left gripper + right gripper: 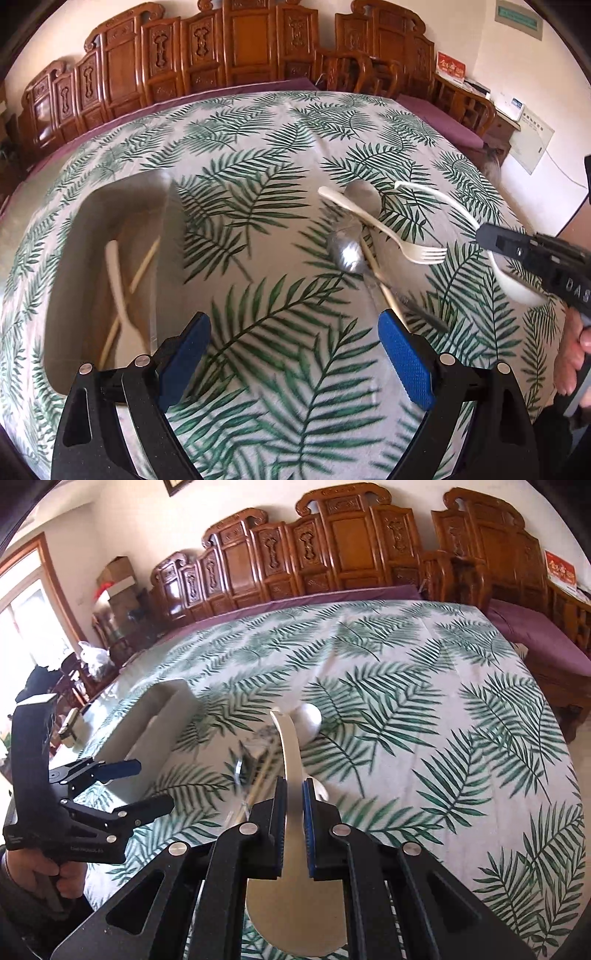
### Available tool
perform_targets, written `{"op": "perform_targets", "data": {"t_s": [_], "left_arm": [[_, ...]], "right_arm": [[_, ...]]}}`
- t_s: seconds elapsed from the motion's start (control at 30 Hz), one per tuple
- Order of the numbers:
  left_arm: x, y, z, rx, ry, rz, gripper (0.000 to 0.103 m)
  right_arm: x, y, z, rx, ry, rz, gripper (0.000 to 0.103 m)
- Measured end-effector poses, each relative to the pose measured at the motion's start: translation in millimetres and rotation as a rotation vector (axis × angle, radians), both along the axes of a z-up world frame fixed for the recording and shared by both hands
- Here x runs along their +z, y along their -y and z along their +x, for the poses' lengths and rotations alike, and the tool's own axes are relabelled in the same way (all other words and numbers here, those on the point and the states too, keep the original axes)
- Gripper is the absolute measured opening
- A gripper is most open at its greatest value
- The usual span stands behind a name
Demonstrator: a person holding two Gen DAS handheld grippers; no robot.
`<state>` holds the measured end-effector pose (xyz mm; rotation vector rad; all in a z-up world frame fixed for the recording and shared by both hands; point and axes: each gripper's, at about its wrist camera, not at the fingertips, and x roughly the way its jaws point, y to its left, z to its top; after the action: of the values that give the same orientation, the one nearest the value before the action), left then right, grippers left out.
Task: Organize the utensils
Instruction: 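Lower the left gripper onto a metal spoon and close while the right gripper holds the white spoon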
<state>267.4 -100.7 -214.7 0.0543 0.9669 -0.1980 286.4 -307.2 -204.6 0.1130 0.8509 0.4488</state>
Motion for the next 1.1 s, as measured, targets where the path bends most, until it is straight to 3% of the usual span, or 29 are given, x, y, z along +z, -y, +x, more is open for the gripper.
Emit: {"op": "perform_targets", "data": {"t_s": [0.27,0.43,0.6,0.73,0.87,1.1], "left_arm": [[-12.8,26.9,32.7,0.015,-0.032,-0.027,0.088],[-20.9,40.2,48.6,0.026,-0.043,-0.021,0.077],[-32.1,39.3,57.8,0.050,-0.084,-0.020,0.055],[-32.5,33.1,55.0,0.053,-0.081,-0.056,0.045],[-31.4,32.7,53.0,0.037,-0.091,-0.077,0.019],[-28.8,27.1,51.8,0.035,-0.088,-0.092,0.007]], "right_arm": [[-12.3,9.8,8.4,-0.035,-0.030,-0.009,0.010],[-14.5,12.0,10.9,-0.042,-0.039,0.001,0.010],[-13.7,8.3,10.9,-0.034,-0.040,0.005,0.010],[-12.8,6.0,10.7,-0.030,-0.038,0.005,0.010],[-13.3,4.7,11.0,-0.027,-0.040,0.000,0.010],[-15.6,0.2,11.4,-0.017,-0.050,-0.011,0.010]]}}
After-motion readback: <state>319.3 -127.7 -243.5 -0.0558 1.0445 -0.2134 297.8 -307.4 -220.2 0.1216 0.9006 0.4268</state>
